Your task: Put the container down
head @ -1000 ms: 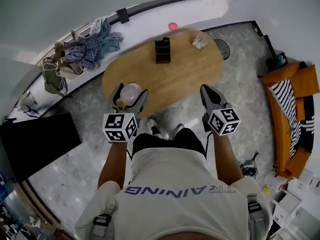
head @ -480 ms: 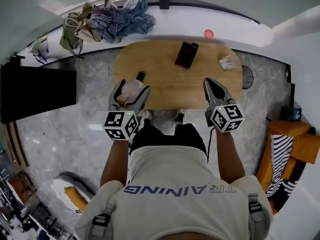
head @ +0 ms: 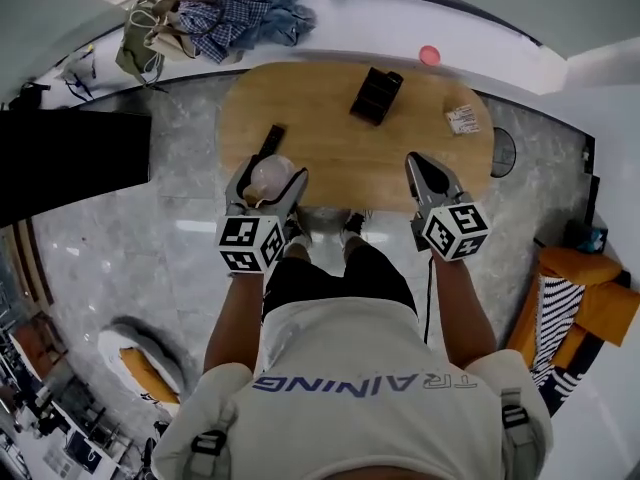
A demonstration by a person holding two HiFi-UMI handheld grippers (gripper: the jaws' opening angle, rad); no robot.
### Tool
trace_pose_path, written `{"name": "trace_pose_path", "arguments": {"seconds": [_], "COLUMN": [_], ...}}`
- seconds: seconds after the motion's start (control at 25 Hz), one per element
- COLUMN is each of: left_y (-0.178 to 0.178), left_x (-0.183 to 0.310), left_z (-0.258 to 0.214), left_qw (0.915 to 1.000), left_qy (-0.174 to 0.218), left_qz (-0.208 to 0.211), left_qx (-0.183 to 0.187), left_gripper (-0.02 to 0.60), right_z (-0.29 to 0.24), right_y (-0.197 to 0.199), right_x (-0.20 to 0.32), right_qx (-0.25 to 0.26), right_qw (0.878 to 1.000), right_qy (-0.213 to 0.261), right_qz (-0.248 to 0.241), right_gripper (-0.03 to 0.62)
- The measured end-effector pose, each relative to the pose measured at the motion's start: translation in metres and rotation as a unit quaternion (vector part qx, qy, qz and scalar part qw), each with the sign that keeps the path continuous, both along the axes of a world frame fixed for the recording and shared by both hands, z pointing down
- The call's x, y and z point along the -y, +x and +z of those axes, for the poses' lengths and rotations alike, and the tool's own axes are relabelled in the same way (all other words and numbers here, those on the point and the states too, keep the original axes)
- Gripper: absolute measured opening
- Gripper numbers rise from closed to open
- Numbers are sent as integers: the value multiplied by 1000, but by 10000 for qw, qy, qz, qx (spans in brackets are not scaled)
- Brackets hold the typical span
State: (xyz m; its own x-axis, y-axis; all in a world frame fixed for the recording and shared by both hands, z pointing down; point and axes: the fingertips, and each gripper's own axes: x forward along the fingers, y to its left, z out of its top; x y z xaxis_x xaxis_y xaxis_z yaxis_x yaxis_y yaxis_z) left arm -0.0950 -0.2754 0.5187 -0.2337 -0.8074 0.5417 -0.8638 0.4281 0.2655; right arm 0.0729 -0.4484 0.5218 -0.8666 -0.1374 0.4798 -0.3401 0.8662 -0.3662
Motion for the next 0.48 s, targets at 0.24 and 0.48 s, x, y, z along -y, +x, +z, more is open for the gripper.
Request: {"name": "trace_pose_path", "arguments": {"seconds": [0.24,0.48], "left_y": [3,6], "left_x": [8,15], "left_z": [79,181], "left_qw": [9990,9962], "left_qy": [-324,-735], "left_qz": [239,351], "left_qx": [-184,-309], "left_gripper": [407,407], "right_z": [50,101], "right_y": [8,5], "right_x": [-13,-28], "right_qx": [-384,-642], "right_qw": [9992,9976], "right_qy": [-129,-248], "right_qz": [0,-114], "right_gripper": [14,14]}}
